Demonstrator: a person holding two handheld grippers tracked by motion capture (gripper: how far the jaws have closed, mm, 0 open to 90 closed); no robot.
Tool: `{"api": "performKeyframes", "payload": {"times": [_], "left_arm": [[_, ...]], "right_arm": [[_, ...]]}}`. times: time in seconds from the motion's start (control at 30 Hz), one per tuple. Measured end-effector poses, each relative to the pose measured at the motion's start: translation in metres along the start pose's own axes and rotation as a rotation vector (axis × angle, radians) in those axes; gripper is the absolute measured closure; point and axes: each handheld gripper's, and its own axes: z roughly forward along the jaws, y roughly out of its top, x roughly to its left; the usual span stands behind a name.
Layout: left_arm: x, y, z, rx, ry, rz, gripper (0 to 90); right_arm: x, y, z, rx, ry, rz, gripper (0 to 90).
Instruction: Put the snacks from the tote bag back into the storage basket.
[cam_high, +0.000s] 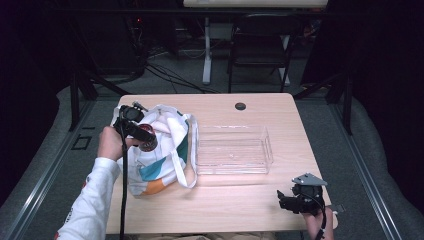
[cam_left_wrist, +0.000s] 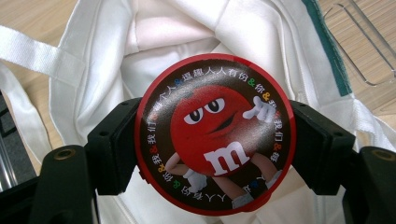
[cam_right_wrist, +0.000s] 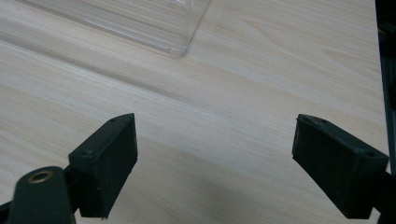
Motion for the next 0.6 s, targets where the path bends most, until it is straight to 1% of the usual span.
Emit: {"api": "performKeyframes", "payload": {"times": [0.1,0.13,0.17,0.23,0.4,0.43,0.5,0.53,0.6], "left_arm": [[-0.002,0.003,-0.001,0.009,0.001,0.015,25.8],[-0.002,0.003,-0.001,0.000,0.003,0.013,25.8],[-0.003,0.004,-0.003,0.005,-0.002,0.015,25.8],[-0.003,0.006,-0.005,-0.001,-0.002,0.017,25.8],[-0.007,0.012,-0.009,-0.015,-0.006,0.025,25.7],[-0.008,0.014,-0.010,-0.011,-0.008,0.036,25.8],[-0.010,0.017,-0.011,-0.015,-0.009,0.035,25.7],[-0.010,0.019,-0.012,-0.013,-0.008,0.042,25.8],[-0.012,0.021,-0.013,-0.017,-0.006,0.044,25.8]], "right_arm": [[0.001,0.001,0.002,0.010,0.001,-0.003,13.6],[0.001,0.001,0.001,0.007,0.002,-0.002,13.6],[0.001,0.001,0.001,0.007,0.002,-0.002,13.6],[0.001,0.000,0.000,0.001,0.000,-0.004,13.6],[0.000,0.000,0.001,0.008,0.002,-0.004,13.7],[0.000,0.000,0.001,0.007,0.000,-0.004,13.7],[0.000,0.000,0.002,0.009,0.004,-0.002,13.6],[0.000,0.000,0.002,0.009,0.003,-0.003,13.7],[0.000,0.000,0.002,0.010,0.007,-0.003,13.6]]}}
